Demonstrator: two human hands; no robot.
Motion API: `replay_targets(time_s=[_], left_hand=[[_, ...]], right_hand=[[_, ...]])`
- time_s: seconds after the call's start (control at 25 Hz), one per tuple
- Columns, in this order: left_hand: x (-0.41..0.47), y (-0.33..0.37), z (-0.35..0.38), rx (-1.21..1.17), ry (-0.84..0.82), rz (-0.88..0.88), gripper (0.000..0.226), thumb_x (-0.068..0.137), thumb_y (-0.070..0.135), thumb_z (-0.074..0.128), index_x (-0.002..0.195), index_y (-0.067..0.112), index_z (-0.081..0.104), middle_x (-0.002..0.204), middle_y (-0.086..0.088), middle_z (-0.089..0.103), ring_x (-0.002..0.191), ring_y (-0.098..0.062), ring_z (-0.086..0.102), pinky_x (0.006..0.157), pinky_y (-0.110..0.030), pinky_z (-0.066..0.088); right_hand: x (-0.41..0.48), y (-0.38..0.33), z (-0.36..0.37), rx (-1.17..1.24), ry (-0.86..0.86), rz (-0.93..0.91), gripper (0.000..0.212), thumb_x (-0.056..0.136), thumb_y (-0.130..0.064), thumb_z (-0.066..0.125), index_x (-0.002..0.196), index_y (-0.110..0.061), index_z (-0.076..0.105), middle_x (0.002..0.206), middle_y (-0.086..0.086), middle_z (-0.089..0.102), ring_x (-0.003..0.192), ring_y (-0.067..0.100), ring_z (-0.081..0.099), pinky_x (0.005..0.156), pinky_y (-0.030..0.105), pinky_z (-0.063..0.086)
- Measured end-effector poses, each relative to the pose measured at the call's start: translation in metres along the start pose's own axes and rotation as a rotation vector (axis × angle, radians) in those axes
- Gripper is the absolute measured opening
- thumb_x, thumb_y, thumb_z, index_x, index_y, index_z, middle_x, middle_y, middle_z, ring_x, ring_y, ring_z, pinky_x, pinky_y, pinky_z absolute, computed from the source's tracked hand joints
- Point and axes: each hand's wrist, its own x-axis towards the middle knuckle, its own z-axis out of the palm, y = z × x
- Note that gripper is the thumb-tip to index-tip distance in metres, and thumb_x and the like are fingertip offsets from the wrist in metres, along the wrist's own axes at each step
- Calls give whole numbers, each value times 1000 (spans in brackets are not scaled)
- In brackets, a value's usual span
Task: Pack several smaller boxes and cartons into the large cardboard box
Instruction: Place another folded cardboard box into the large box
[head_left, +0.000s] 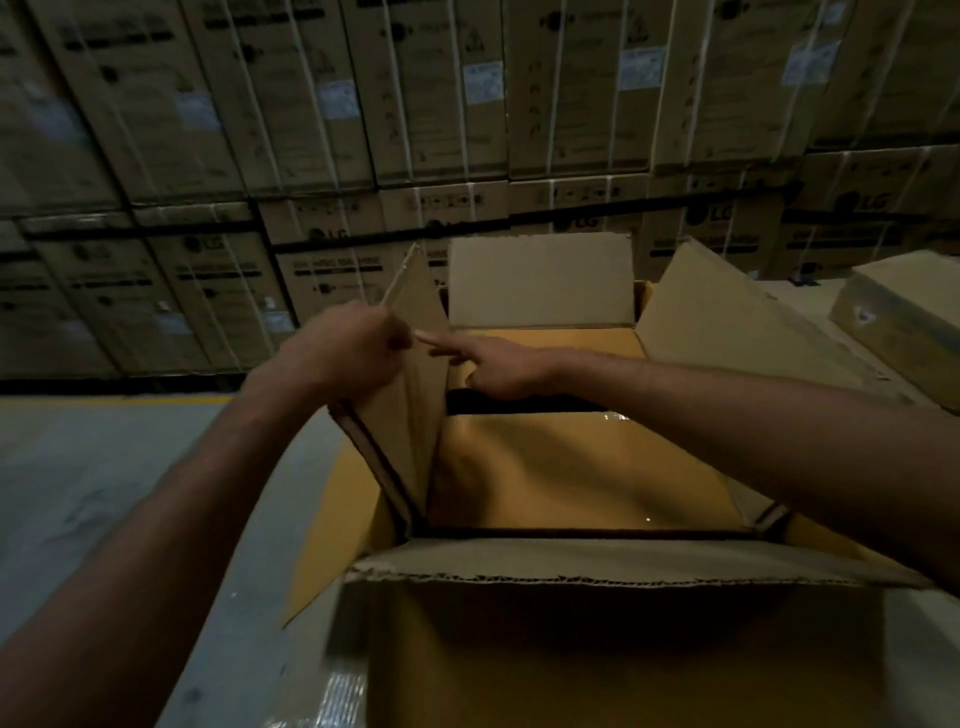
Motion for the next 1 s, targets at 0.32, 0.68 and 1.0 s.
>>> replay_targets(time_s=[0.32,0.68,1.0], left_hand=[[-12,11,25,233,-28,-24,23,99,16,59,121,19,62,111,-4,64,99,-19,63,85,-33,57],[26,30,58,-82,-258,79,48,103,40,54,147,22,50,142,-5,59,129,-27,57,101,-41,49],[9,48,3,-594,-667,107,61,94,71,44,91,18,74,82,3,75,74,-12,72,72,-30,56]], right_hand=[[4,10,31,-167,-20,96,59,100,-2,47,156,-24,42,151,6,52,138,24,49,115,43,42],[-57,91,-6,-412,140,442,33,111,-36,39,113,-13,63,105,6,63,91,21,55,82,32,40],[-148,-9,-71,43,-202,477,35,107,-34,52,123,-7,68,105,7,73,92,24,71,86,34,55]])
